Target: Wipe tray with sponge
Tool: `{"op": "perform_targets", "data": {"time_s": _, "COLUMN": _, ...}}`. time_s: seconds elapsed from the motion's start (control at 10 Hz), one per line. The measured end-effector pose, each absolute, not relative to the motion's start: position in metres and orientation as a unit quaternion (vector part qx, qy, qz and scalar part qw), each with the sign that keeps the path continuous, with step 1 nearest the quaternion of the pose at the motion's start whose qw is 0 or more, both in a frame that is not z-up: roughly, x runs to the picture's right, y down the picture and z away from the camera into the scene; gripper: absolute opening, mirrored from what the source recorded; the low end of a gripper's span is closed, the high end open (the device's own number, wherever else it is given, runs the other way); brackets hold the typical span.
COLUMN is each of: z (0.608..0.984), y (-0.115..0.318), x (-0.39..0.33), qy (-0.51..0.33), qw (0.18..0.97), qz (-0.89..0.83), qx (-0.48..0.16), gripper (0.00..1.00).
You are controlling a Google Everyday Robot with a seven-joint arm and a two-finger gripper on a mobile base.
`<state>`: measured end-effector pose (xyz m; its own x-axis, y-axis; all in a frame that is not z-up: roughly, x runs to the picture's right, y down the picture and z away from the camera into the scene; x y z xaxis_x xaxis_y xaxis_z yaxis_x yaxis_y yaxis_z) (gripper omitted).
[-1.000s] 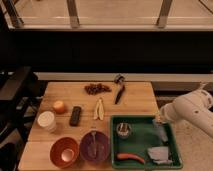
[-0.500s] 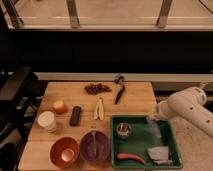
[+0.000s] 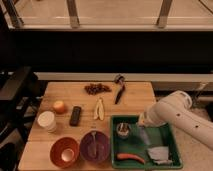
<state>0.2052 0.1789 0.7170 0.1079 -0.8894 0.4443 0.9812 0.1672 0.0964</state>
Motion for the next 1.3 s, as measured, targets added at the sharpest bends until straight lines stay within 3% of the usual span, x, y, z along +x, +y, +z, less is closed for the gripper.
{"op": "perform_targets", "data": {"time_s": 0.8, "z": 0.719, "y": 0.168, "x": 0.317, "qy": -0.155, "qw": 0.743, "qz": -0.635, "qx": -0.145, "gripper": 0.0}}
{"op": "perform_targets", "data": {"time_s": 1.3, "z": 0.737, "y": 0.143, "x": 0.269, "qy": -0.176, "qw": 0.722, "qz": -0.661, "qx": -0.105, "gripper": 0.0}}
